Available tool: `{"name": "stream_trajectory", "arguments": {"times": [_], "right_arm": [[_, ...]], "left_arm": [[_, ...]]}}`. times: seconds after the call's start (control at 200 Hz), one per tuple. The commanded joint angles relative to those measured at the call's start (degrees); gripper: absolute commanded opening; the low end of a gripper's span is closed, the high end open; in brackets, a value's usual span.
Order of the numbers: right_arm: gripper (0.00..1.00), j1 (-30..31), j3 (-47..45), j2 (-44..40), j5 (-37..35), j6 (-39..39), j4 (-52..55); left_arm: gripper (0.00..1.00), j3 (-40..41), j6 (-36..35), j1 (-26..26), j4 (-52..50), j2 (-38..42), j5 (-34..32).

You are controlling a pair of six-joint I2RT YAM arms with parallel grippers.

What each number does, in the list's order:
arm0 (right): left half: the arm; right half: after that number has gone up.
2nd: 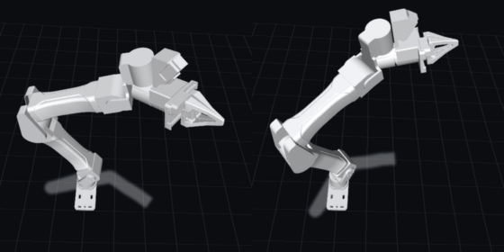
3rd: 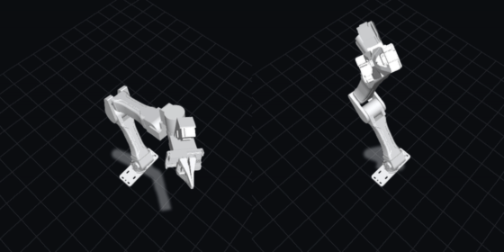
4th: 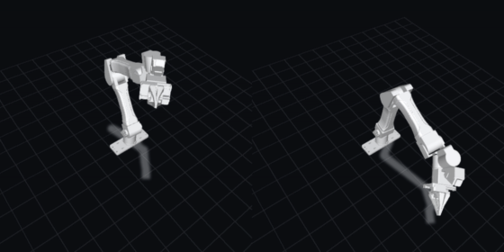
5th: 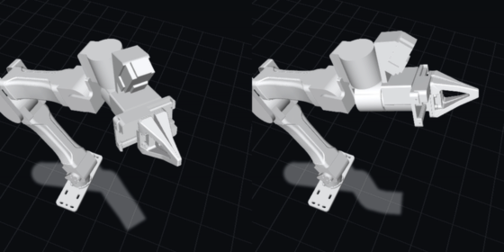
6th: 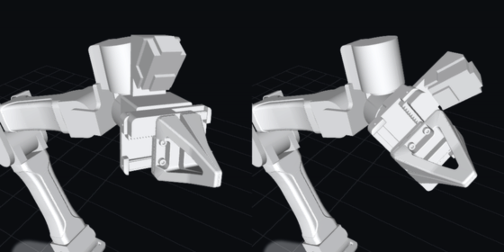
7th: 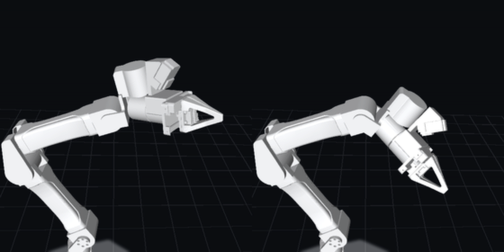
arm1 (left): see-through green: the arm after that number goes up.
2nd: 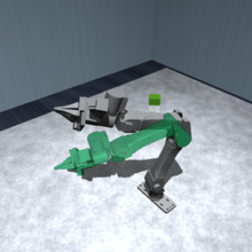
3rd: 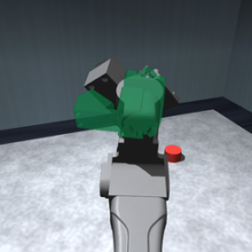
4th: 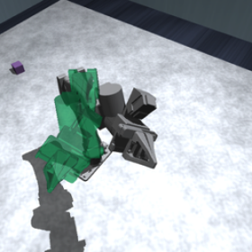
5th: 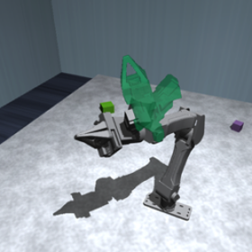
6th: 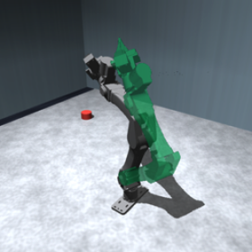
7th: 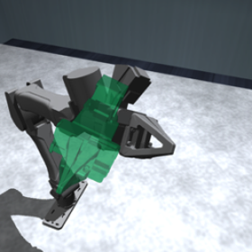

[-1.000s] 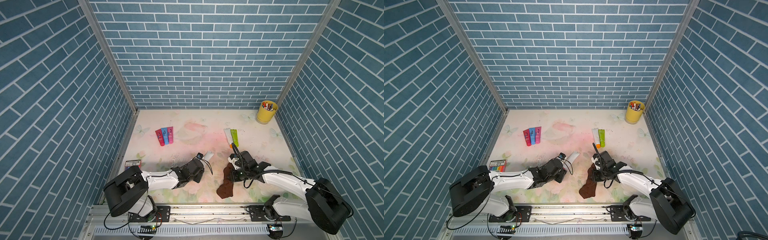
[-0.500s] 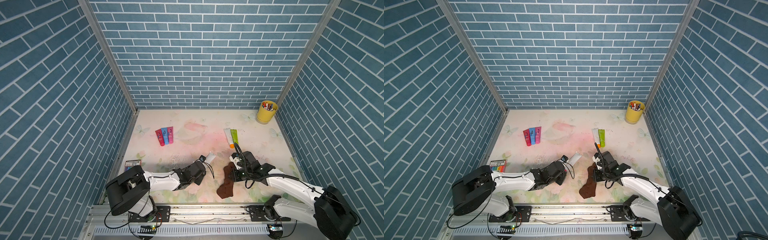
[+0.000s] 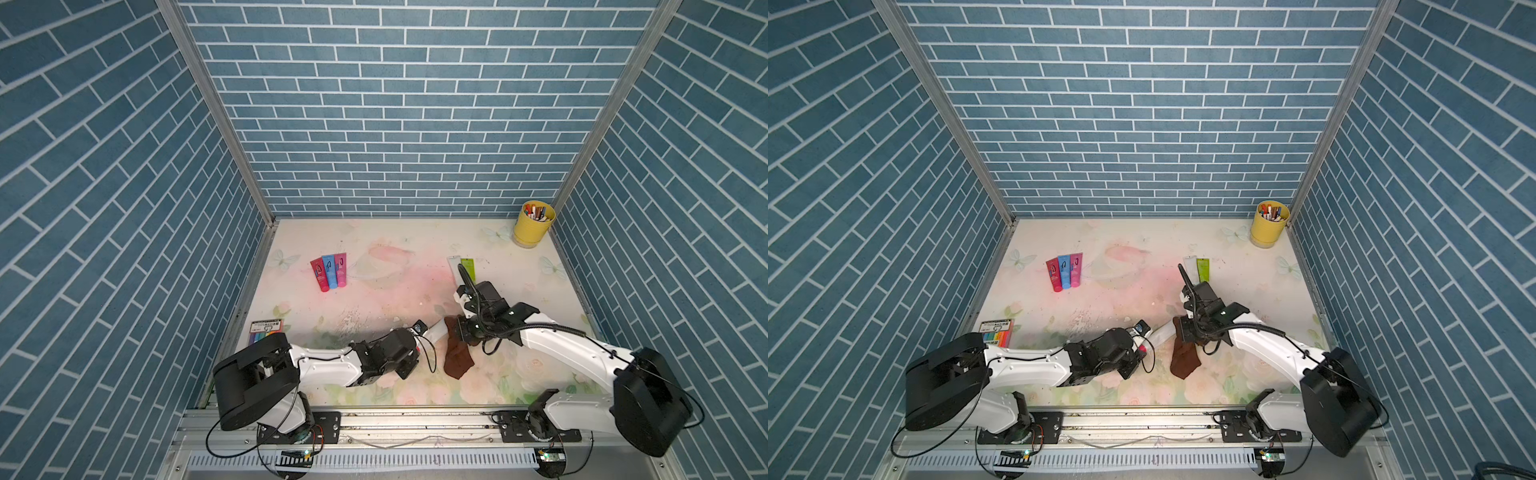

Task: Wipe the surface of the toothpaste tube
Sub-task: Move the toothpaste to the center of the board, then wipe the dirt from the toothpaste tube.

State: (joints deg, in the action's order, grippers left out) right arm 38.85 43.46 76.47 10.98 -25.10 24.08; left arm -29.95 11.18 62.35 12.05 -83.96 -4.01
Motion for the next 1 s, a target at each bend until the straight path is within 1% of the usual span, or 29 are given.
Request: {"name": "stream_trajectory", "arguments": {"times": [0.0, 0.27, 0.495, 0.68, 0.825, 0.995], "right_arm": [[0.00, 1.0, 1.9, 4.7, 0.1, 2.5, -2.0], [0.00, 1.7, 0.7, 14.9, 0.2, 1.0, -8.3], [0.00, 2.8, -3.2, 19.5, 4.0, -1.1, -14.1], [0.00, 4.4, -5.7, 17.9, 8.9, -2.8, -17.3], [0.00, 6.3, -4.7, 14.9, 13.2, -3.5, -18.8], [0.00, 7.5, -3.4, 15.0, 17.6, -4.3, -21.5]], "left_arm": [[0.12, 0.5, -1.1, 0.3, 3.3, 1.4, 0.5], [0.10, 0.1, -1.3, 0.4, 3.5, -1.2, 1.3], [0.08, -1.2, -1.4, 0.4, 3.1, -3.7, 1.5], [0.07, -1.7, -1.6, 0.2, 3.0, -4.5, 1.6], [0.06, -2.2, -1.6, 0.0, 2.8, -5.1, 1.9], [0.06, -2.2, -1.3, -0.2, 2.5, -5.3, 1.4]]}}
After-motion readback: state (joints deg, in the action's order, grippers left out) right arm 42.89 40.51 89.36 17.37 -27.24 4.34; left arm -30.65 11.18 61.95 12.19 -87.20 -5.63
